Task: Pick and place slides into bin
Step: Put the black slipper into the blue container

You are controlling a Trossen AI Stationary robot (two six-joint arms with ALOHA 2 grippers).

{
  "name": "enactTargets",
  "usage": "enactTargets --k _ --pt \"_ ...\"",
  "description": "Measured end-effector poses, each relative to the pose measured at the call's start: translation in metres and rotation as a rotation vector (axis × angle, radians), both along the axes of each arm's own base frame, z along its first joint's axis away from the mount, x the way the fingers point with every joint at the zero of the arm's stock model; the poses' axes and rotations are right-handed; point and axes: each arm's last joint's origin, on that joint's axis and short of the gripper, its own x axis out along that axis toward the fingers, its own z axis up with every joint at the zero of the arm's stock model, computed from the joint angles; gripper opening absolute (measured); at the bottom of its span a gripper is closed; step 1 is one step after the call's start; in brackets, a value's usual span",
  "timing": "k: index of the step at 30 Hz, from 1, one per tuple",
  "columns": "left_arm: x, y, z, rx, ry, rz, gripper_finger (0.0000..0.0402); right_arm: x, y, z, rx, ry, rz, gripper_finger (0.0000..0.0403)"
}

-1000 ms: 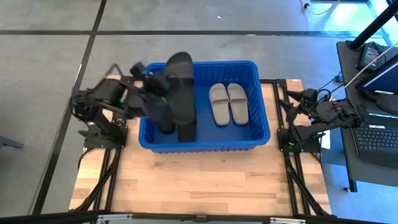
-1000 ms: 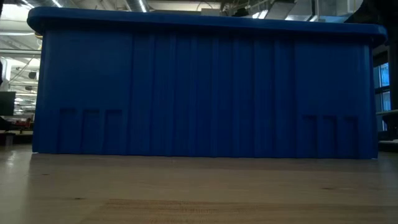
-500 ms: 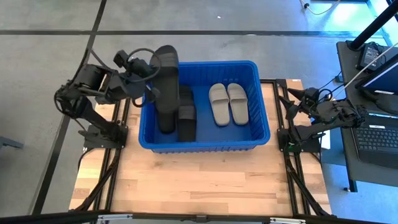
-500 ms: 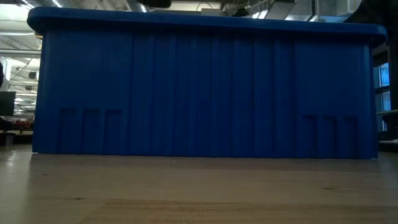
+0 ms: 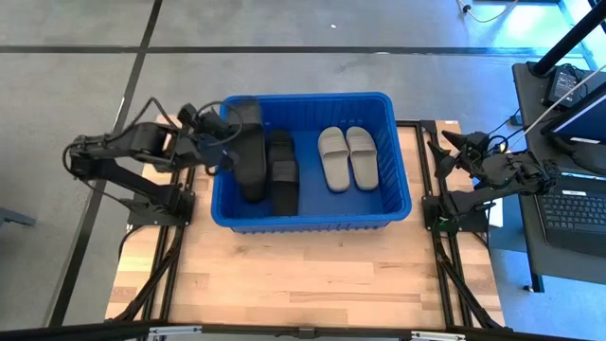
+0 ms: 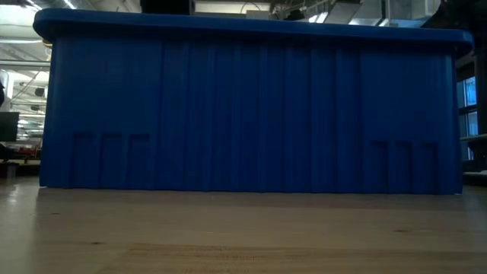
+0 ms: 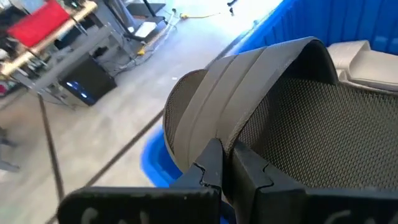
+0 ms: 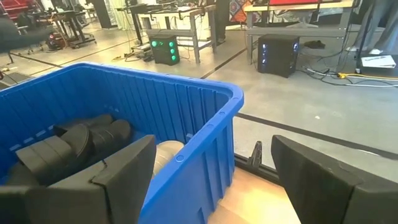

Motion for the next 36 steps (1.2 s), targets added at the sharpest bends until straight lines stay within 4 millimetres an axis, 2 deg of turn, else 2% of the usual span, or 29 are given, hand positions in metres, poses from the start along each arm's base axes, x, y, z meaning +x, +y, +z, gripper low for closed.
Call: enactTargets --k 6,11,17,26,36 --pt "0.004 0.01 -0.044 -0.035 -0.001 0.014 0.0003 0.0 0.0 0.0 0.005 -0.016 -0.021 0.032" --pt "0.014 0.017 -0.074 -0.052 0.047 -0.023 0.0003 0.0 0.0 0.0 0.008 -0.02 -0.022 0.032" --pt "0.028 0.025 -0.094 -0.066 0.022 -0.095 0.0003 -0.001 -0.001 0.0 0.004 -0.023 -0.034 0.032" --pt "0.027 0.029 -0.103 -0.073 0.041 -0.081 0.0003 -0.001 -0.001 0.0 0.016 -0.038 -0.039 0.032" --pt "0.023 0.026 -0.143 -0.152 0.125 -0.082 0.0003 -0.001 -0.001 0.0 0.022 -0.045 -0.04 0.032"
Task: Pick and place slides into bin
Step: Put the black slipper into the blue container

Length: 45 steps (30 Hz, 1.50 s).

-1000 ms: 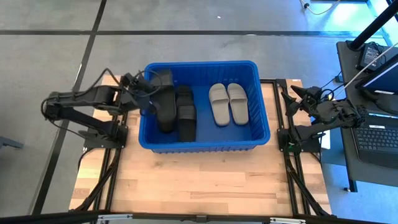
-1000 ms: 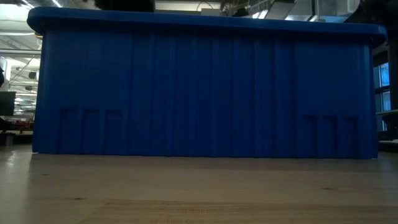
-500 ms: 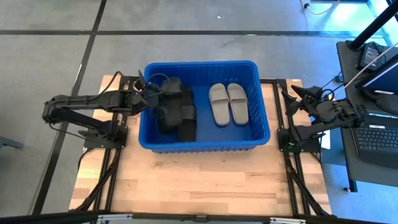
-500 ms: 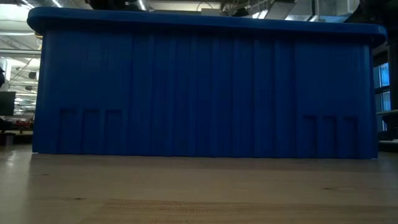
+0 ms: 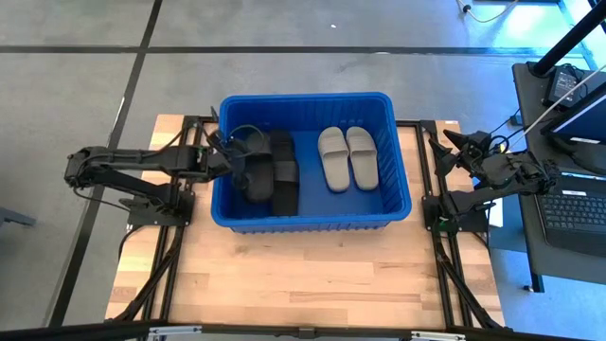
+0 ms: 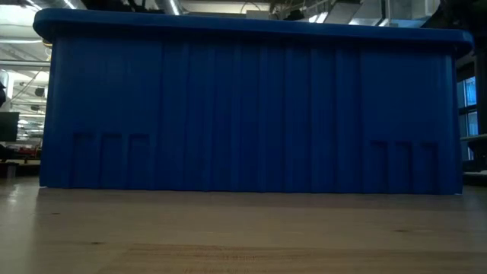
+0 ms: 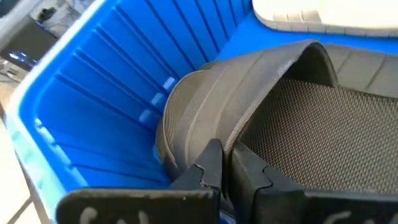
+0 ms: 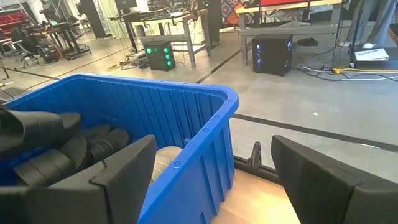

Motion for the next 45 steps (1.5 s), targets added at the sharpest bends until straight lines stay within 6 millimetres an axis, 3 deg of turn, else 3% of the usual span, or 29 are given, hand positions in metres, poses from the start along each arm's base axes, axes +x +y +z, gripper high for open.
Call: enactTargets --k 23,34,45 --pt "-0.0063 -0.0049 -0.009 -0.106 0.075 -0.042 0.0003 -0.0001 0.0 0.0 0.009 -0.012 -0.003 0.032" --pt "-0.0063 -0.0028 -0.0091 -0.122 0.06 -0.025 0.0079 -0.0002 -0.0001 0.0 0.009 -0.012 -0.003 0.032" --pt "-0.0061 -0.0033 -0.0093 -0.138 0.059 -0.035 0.0094 -0.0002 -0.0001 0.0 0.009 -0.012 -0.003 0.032"
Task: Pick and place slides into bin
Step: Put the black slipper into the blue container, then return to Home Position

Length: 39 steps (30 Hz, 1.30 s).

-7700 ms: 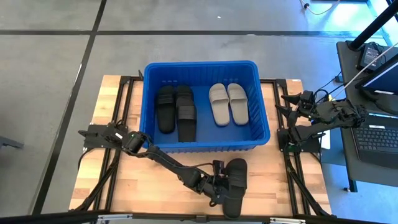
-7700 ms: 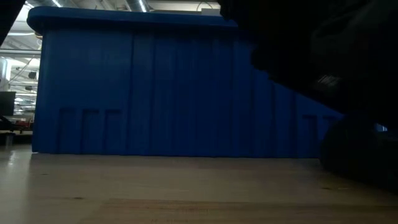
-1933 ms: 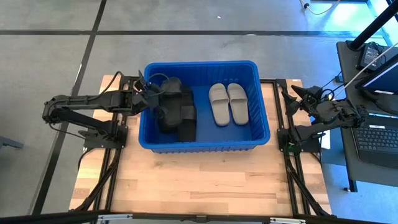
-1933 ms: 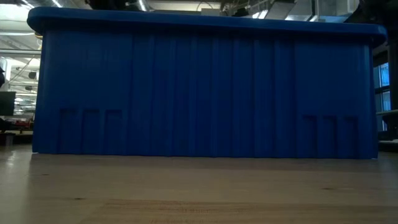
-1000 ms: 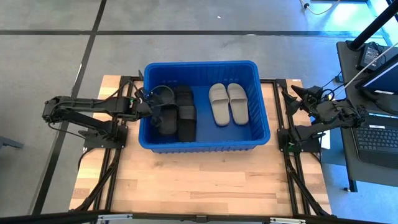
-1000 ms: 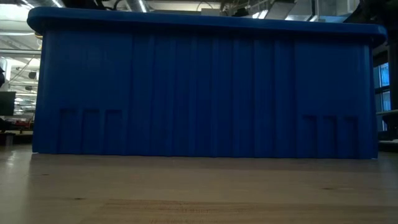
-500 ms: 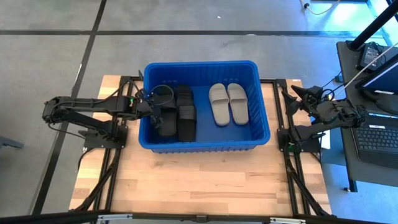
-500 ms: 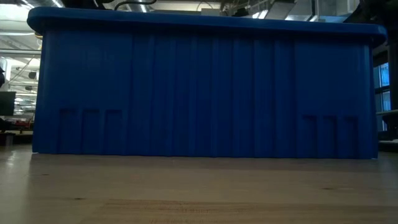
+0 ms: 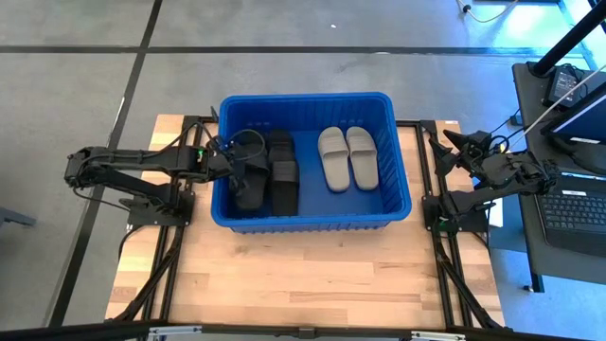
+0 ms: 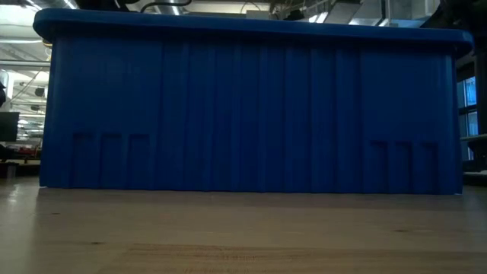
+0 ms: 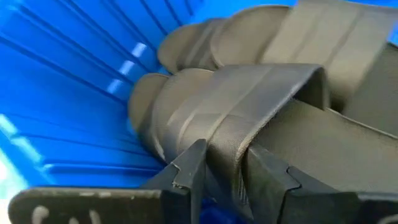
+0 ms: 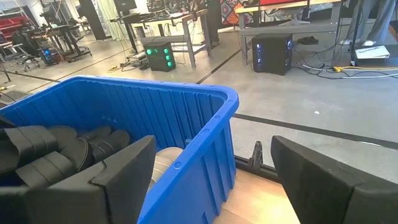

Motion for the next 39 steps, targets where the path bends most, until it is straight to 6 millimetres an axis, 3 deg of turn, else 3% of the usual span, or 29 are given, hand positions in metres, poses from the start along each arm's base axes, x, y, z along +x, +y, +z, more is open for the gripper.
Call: enactTargets --k 14,27,32,39 --pt "0.002 -0.003 -0.001 -0.139 -0.043 -0.031 0.0097 0.0 0.0 -0.001 -0.003 0.008 0.0 0.032" --pt "0.005 -0.008 -0.001 -0.298 -0.106 -0.078 0.0179 0.0 0.0 -0.001 -0.003 0.009 0.001 0.032" --pt "0.009 -0.009 0.012 -0.337 -0.157 -0.115 0.0181 0.0 0.0 -0.001 -0.005 0.011 0.001 0.032" --pt "0.012 -0.001 0.039 -0.227 -0.261 -0.05 0.0181 0.0 0.0 -0.001 -0.005 0.011 0.001 0.032"
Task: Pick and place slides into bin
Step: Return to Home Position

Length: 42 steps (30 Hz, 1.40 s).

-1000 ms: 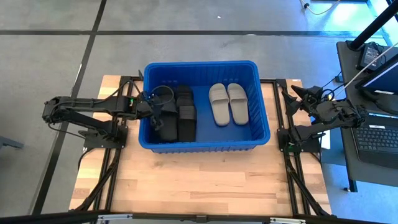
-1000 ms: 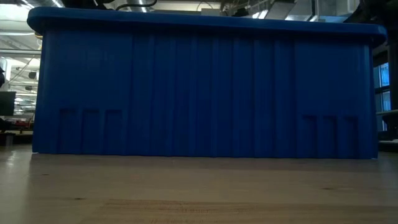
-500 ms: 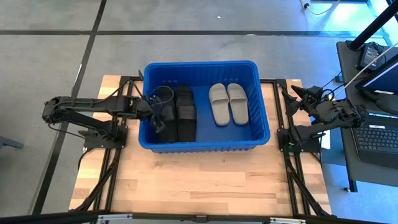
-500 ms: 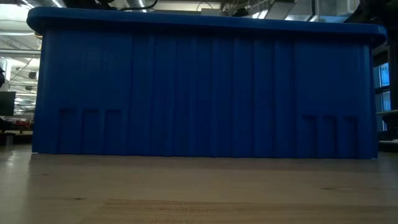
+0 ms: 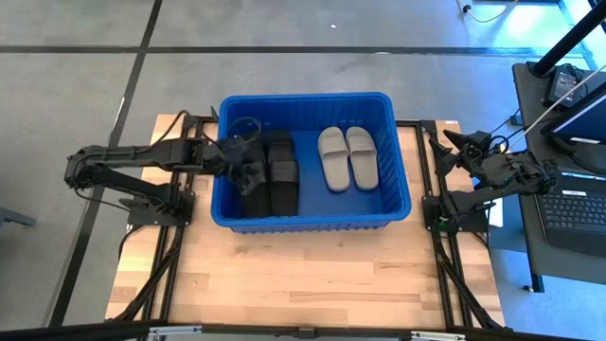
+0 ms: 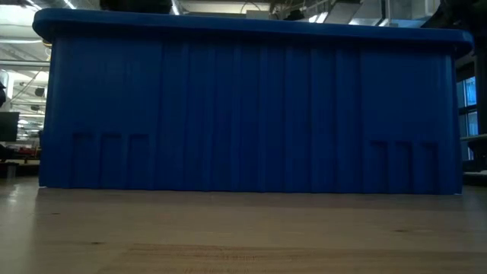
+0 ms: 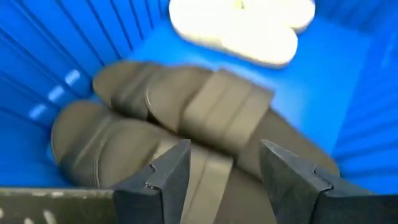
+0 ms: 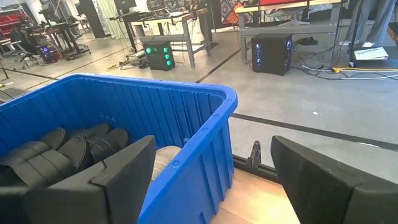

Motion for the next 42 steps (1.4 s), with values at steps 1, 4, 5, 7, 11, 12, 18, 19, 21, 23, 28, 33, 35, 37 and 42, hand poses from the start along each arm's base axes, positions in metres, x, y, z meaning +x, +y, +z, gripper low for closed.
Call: enactTargets --k 1,4,5,7,11,12,18,19,21,23,28,33,35,37,42 --pt "0.001 0.001 0.003 0.009 -0.024 0.006 0.0181 0.0 0.0 0.0 0.0 0.0 0.0 0.032" --pt "0.008 0.004 0.014 0.047 -0.151 0.004 0.0181 0.0 0.0 0.0 0.0 0.0 0.001 0.032" --pt "0.009 0.005 0.019 0.073 -0.202 -0.01 0.0181 0.0 0.0 0.0 0.0 0.0 0.0 0.032" --pt "0.009 0.005 0.034 0.131 -0.319 -0.048 0.0181 0.0 0.0 0.0 0.0 0.0 0.0 0.032" --pt "-0.003 0.004 0.056 0.237 -0.445 -0.091 0.0181 0.0 0.0 0.0 -0.001 0.002 0.0 0.032" --pt "-0.009 0.004 0.059 0.252 -0.457 -0.091 0.0181 0.0 0.0 0.0 -0.003 0.007 0.001 0.032" --pt "-0.044 0.002 0.057 0.309 -0.537 -0.082 0.0181 0.0 0.0 -0.001 -0.019 0.034 0.005 0.032" --pt "-0.051 0.001 0.054 0.315 -0.556 -0.078 0.0181 0.0 0.0 -0.001 -0.019 0.035 0.005 0.032" --pt "-0.065 0.0 0.044 0.327 -0.587 -0.064 0.0181 0.0 0.0 -0.001 -0.02 0.036 0.005 0.032" --pt "-0.079 -0.002 0.031 0.337 -0.601 -0.053 0.0181 -0.001 0.0 -0.001 -0.025 0.04 -0.002 0.032" --pt "-0.108 -0.007 0.007 0.368 -0.65 -0.04 0.0181 -0.001 -0.001 -0.001 -0.049 0.049 -0.03 0.032" --pt "-0.127 -0.008 -0.01 0.414 -0.681 0.044 0.0181 -0.003 -0.003 0.001 -0.093 0.035 -0.125 0.032" --pt "-0.131 -0.007 -0.015 0.434 -0.68 0.094 0.0181 -0.005 -0.004 0.002 -0.133 0.028 -0.213 0.032" --pt "-0.134 -0.006 -0.019 0.447 -0.678 0.128 0.0181 -0.007 -0.005 0.003 -0.167 0.025 -0.282 0.032" --pt "-0.135 -0.003 -0.026 0.484 -0.638 0.161 0.0181 -0.008 -0.005 0.004 -0.193 0.031 -0.327 0.032"
